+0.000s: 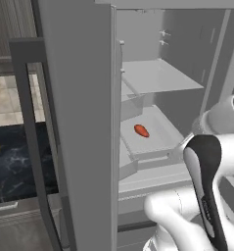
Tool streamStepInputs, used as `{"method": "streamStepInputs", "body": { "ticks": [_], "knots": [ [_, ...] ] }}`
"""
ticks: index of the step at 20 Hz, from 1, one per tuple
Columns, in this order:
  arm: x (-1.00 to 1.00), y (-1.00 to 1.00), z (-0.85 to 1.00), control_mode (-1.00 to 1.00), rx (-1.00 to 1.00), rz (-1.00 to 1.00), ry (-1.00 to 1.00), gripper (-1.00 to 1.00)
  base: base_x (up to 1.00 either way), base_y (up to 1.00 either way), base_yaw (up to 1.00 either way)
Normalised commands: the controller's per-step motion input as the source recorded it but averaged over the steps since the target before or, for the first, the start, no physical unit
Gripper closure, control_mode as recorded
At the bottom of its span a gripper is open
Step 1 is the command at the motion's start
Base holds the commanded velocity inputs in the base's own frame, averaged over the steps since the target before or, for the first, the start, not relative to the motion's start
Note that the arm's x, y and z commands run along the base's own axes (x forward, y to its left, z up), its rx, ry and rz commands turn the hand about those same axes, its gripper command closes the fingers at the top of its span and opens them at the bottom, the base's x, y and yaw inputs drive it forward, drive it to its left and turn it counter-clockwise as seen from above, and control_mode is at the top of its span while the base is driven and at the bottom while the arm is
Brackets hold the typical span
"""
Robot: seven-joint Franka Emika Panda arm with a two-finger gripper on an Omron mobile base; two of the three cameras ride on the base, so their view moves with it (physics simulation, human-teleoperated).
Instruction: Place the beer on the top shelf of the fridge to keep it out of children's reach, and place the sweet potato and pear on lower shelves for easy access.
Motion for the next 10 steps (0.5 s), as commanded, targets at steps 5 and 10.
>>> {"method": "streamStepInputs", "body": {
  "ticks": [5,10],
  "knots": [
    [-0.62,0.01,0.74,-1.00,0.00,0.04,0.03,-1.00,0.00,0.00,0.00],
    [-0.05,0.02,0.51,-1.00,0.00,0.00,0.02,-1.00,0.00,0.00,0.00]
  ]
}}
